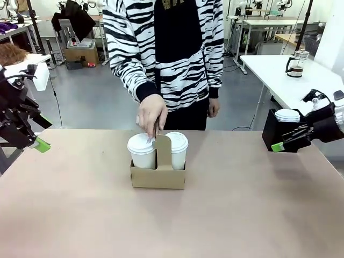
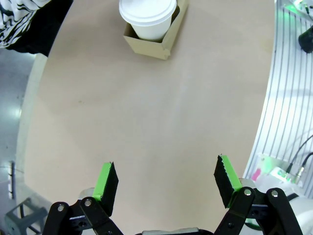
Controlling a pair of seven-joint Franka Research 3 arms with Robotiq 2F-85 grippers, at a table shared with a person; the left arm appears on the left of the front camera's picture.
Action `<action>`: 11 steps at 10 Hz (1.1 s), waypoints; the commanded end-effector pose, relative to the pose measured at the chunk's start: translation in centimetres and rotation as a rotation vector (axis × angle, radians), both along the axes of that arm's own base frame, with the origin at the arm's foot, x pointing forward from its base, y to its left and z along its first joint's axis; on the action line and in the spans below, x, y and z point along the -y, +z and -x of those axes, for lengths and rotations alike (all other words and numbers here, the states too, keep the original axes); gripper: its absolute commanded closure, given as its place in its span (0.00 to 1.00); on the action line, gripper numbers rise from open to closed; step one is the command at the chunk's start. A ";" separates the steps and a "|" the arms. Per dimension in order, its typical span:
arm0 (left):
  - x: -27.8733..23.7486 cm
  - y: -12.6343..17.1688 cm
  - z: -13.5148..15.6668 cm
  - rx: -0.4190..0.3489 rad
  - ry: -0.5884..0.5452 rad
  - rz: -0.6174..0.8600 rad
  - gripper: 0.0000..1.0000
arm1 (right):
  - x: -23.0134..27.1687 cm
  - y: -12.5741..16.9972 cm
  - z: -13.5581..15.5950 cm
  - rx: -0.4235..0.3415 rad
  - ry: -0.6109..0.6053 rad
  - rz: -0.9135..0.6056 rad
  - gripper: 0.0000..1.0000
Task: Pour a drink into a cup and package it in a carrier.
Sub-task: Insert the held 600 ml Paper Cup into the Cup Carrier.
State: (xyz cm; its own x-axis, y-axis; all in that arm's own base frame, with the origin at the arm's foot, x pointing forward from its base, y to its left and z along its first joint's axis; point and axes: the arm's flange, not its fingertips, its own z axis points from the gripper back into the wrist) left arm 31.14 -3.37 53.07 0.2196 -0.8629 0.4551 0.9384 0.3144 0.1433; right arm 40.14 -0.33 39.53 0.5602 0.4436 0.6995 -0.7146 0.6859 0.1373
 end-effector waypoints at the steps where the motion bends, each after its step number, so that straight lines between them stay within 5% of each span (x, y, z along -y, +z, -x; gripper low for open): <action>1: 0.1 -0.1 0.1 -0.009 0.006 0.019 0.02 | 0.1 -0.3 -0.2 0.021 0.016 -0.004 0.00; 11: 0.1 -0.1 0.1 -0.009 0.006 0.019 0.02 | 0.1 -0.3 -0.2 0.021 0.016 -0.004 0.00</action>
State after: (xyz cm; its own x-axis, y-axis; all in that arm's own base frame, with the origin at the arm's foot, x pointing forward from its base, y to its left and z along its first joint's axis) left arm 31.14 -3.37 53.07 0.2196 -0.8629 0.4551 0.9384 0.3144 0.1433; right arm 40.14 -0.33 39.53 0.5601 0.4437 0.6996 -0.7147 0.6859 0.1373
